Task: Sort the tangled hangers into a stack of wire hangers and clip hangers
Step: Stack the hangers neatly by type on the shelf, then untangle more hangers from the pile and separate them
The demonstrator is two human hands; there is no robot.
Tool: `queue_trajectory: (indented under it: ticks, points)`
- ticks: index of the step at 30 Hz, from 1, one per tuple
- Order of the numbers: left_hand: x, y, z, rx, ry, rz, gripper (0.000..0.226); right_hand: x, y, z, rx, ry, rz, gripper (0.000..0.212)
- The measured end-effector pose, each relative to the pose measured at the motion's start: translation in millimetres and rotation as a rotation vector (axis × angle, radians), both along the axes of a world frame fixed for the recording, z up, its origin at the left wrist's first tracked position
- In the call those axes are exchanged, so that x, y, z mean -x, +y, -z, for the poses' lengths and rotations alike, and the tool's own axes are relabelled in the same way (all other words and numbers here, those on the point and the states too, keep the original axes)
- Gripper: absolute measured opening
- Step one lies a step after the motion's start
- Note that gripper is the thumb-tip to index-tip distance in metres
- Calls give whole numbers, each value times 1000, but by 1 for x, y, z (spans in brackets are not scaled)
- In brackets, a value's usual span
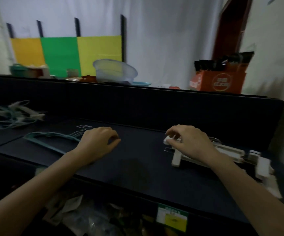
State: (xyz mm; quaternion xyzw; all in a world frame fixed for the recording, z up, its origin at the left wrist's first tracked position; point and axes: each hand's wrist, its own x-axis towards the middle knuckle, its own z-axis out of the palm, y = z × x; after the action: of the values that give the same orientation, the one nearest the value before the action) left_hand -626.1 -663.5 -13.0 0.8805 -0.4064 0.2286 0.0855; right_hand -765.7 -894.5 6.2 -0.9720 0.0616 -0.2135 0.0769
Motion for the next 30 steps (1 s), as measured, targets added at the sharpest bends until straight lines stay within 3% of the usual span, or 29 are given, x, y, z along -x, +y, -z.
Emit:
queue_trajectory:
  ticks: [8, 16, 22, 30]
  points:
    - [-14, 142, 6, 66, -16, -253, 29, -79, 118, -6, 5, 37, -284, 24]
    - [-41, 290, 13, 39, -57, -348, 28, -141, 264, 3, 19, 56, -455, 31]
    - [-63, 392, 17, 53, -66, -402, 31, -189, 367, 18, 49, 32, -514, 31]
    - [-107, 472, 20, 43, -2, -428, 32, -246, 433, 11, 42, 84, -471, 29]
